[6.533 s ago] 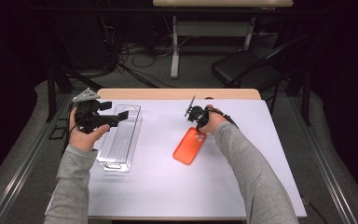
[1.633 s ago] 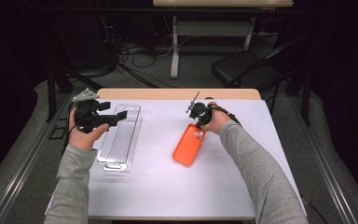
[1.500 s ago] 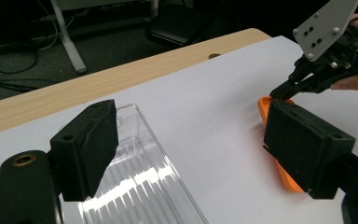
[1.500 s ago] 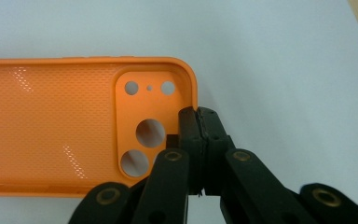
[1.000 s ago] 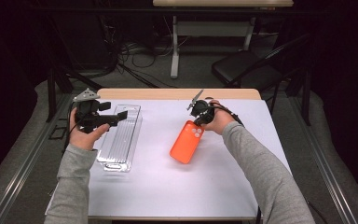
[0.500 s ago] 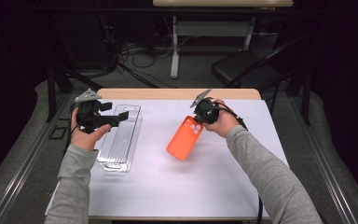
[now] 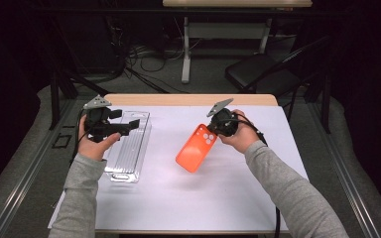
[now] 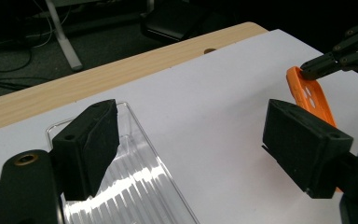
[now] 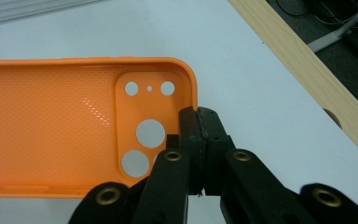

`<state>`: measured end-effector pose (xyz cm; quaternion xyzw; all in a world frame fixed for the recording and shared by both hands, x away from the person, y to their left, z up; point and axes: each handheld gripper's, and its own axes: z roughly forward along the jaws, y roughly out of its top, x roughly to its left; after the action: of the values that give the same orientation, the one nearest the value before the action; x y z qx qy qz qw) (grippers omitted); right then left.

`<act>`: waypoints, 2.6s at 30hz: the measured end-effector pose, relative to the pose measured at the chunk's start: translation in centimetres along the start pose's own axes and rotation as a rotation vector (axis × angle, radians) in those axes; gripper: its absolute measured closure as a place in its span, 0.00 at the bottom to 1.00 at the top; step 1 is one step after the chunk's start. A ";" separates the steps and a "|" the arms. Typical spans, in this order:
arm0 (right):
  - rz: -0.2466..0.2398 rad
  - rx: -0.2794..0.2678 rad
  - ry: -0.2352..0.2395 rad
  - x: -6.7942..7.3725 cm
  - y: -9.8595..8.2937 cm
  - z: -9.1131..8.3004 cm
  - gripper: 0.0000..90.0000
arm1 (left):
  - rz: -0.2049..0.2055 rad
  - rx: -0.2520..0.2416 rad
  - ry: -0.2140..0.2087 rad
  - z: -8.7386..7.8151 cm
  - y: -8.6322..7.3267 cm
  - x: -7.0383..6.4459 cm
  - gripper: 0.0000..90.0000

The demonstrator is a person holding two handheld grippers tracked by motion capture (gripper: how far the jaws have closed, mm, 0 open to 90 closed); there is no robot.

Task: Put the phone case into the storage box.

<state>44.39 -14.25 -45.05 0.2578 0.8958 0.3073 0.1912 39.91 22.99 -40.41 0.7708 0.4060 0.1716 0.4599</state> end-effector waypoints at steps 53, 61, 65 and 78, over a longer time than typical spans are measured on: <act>-0.009 -0.183 -0.174 4.7 -3.8 -2.6 1.00 | 0.055 0.076 -0.271 4.8 -0.7 -6.4 0.28; -0.035 -0.208 -0.210 5.5 -4.0 -3.0 1.00 | 0.051 0.081 -0.300 4.9 -0.9 -7.2 0.31; -0.043 -0.207 -0.213 5.8 -4.2 -2.9 1.00 | 0.060 0.088 -0.313 5.0 -0.9 -7.6 0.32; -0.047 -0.249 -0.240 6.8 -4.7 -2.9 1.00 | 0.061 0.121 -0.347 5.3 -1.2 -8.7 0.36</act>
<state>35.93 -14.83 -47.16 0.2462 0.8272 0.3786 0.3344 37.39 13.42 -43.26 0.8272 0.3064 0.0249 0.4703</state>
